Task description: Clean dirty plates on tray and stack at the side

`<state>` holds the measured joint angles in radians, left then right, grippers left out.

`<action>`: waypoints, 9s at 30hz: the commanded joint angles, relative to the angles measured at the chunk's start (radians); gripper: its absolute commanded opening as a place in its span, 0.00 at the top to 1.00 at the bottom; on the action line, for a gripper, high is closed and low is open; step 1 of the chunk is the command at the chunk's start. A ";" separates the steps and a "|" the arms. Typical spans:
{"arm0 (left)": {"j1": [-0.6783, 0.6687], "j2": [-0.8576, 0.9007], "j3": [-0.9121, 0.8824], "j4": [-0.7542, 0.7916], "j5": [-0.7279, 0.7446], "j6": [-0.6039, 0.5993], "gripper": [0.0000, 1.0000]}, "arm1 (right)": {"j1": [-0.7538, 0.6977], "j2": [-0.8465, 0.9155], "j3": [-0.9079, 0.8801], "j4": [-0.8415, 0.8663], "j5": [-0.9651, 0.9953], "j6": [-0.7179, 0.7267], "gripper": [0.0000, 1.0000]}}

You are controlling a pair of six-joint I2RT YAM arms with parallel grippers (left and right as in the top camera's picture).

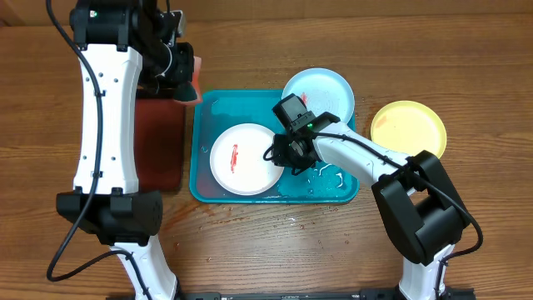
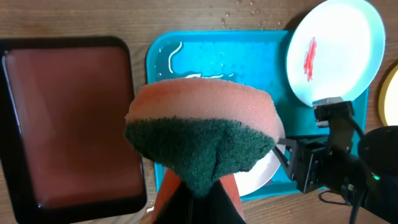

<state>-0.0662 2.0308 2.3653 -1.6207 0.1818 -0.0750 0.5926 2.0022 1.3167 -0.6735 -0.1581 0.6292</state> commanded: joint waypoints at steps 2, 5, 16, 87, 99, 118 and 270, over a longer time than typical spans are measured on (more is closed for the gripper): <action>-0.015 0.010 -0.077 0.026 -0.009 0.021 0.96 | 0.002 0.018 0.018 -0.039 -0.023 0.060 0.77; -0.016 0.010 -0.129 0.049 -0.009 0.039 0.96 | 0.002 0.018 0.018 -0.069 -0.057 0.060 0.79; -0.073 0.010 -0.248 0.099 -0.009 0.098 0.96 | 0.002 0.026 0.012 0.035 -0.055 0.164 0.96; -0.159 0.010 -0.957 0.582 0.317 0.216 0.96 | -0.011 0.090 0.012 0.066 -0.098 0.122 0.96; -0.159 0.010 -0.959 0.906 -0.167 -0.096 0.96 | -0.011 0.090 0.012 0.062 -0.098 0.122 0.96; -0.159 0.010 -0.959 0.561 0.227 0.053 0.96 | -0.010 0.090 0.012 0.051 -0.099 0.122 0.96; -0.105 0.010 -0.367 0.245 -0.233 -0.175 0.96 | -0.330 -0.195 0.242 -0.360 -0.144 -0.238 0.96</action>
<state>-0.1703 2.0426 1.9785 -1.3804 -0.0631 -0.2588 0.3939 1.8404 1.5372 -1.0203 -0.0814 0.4324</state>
